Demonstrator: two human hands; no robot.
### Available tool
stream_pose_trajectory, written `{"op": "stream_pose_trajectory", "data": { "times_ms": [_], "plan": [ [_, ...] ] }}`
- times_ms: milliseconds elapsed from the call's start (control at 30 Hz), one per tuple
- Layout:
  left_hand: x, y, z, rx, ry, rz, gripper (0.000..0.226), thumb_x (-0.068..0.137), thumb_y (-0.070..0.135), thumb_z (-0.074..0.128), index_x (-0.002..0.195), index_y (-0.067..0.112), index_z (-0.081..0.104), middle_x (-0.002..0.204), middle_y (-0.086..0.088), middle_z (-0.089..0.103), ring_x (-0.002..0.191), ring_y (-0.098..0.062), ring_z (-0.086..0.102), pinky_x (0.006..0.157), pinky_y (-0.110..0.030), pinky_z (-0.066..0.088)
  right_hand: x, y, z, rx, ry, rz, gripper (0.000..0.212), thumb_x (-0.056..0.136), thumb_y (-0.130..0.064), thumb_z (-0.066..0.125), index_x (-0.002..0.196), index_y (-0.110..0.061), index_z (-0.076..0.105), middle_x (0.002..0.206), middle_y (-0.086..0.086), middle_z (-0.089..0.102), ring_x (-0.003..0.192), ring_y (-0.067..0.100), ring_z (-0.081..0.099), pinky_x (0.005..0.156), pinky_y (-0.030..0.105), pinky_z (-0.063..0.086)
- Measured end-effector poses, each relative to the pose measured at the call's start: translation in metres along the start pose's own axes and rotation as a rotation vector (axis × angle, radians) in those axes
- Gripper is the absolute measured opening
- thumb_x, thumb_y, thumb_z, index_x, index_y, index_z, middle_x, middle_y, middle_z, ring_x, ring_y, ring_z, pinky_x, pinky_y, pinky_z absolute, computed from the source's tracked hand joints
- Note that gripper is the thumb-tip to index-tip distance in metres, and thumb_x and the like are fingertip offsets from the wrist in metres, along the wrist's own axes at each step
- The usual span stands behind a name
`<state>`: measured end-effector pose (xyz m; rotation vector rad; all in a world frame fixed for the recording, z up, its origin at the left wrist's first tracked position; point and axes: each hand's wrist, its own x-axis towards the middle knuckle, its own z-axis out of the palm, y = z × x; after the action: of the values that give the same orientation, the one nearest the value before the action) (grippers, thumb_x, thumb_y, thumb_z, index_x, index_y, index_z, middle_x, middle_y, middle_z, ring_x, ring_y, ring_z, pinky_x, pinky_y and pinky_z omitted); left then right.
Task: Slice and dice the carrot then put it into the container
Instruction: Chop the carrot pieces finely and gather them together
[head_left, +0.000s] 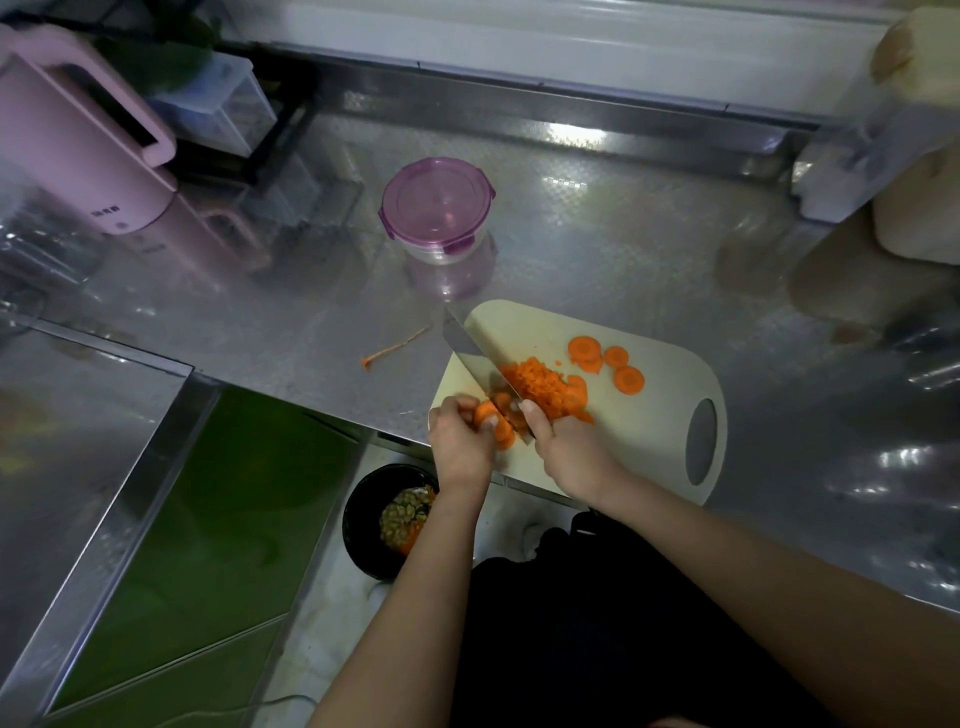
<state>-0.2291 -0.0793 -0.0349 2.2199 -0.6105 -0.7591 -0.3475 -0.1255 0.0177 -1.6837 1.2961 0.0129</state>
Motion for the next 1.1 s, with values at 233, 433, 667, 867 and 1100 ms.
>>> {"op": "stream_pose_trajectory", "data": {
  "times_ms": [233, 433, 667, 867, 1100],
  "plan": [
    [0.003, 0.000, -0.001, 0.014, -0.015, -0.011, 0.017, 0.081, 0.012, 0.070, 0.087, 0.019, 0.056, 0.106, -0.010, 0.060, 0.086, -0.014, 0.053, 0.082, -0.021, 0.041, -0.005, 0.001, -0.006, 0.057, 0.032, -0.035, 0.065, 0.101, -0.045, 0.024, 0.046, -0.012, 0.033, 0.048, 0.003, 0.035, 0.048, 0.017, 0.035, 0.053, 0.030, 0.026],
    [0.006, -0.002, 0.002, -0.002, 0.000, -0.025, 0.017, 0.081, 0.013, 0.070, 0.087, 0.018, 0.056, 0.106, -0.010, 0.061, 0.085, -0.013, 0.053, 0.079, -0.020, 0.040, -0.012, 0.002, -0.005, 0.019, -0.025, -0.014, 0.066, 0.102, -0.042, 0.023, 0.045, -0.012, 0.033, 0.046, 0.003, 0.035, 0.047, 0.017, 0.035, 0.051, 0.028, 0.027],
    [0.006, -0.005, 0.005, -0.024, -0.003, -0.012, 0.015, 0.079, 0.011, 0.071, 0.085, 0.016, 0.059, 0.103, -0.012, 0.062, 0.089, -0.020, 0.060, 0.083, -0.029, 0.048, -0.013, 0.001, -0.003, 0.005, -0.033, 0.001, 0.064, 0.102, -0.043, 0.024, 0.046, -0.013, 0.032, 0.047, 0.003, 0.035, 0.046, 0.015, 0.035, 0.049, 0.023, 0.026],
    [0.004, -0.007, 0.006, -0.003, 0.016, 0.030, 0.013, 0.080, 0.012, 0.071, 0.088, 0.011, 0.060, 0.104, -0.011, 0.060, 0.087, -0.017, 0.057, 0.079, -0.023, 0.043, -0.014, 0.004, 0.002, 0.039, -0.060, 0.010, 0.047, 0.101, -0.041, 0.030, 0.095, -0.005, 0.060, 0.083, 0.011, 0.057, 0.076, 0.026, 0.055, 0.061, 0.025, 0.042],
    [0.004, -0.007, 0.004, 0.019, 0.007, 0.046, 0.013, 0.079, 0.009, 0.069, 0.087, 0.013, 0.059, 0.103, -0.012, 0.059, 0.083, -0.016, 0.054, 0.075, -0.019, 0.039, -0.007, 0.001, 0.011, -0.049, -0.049, -0.004, 0.044, 0.101, -0.041, 0.032, 0.084, -0.008, 0.055, 0.068, 0.000, 0.047, 0.078, 0.022, 0.050, 0.052, 0.018, 0.032]
  ]
}}
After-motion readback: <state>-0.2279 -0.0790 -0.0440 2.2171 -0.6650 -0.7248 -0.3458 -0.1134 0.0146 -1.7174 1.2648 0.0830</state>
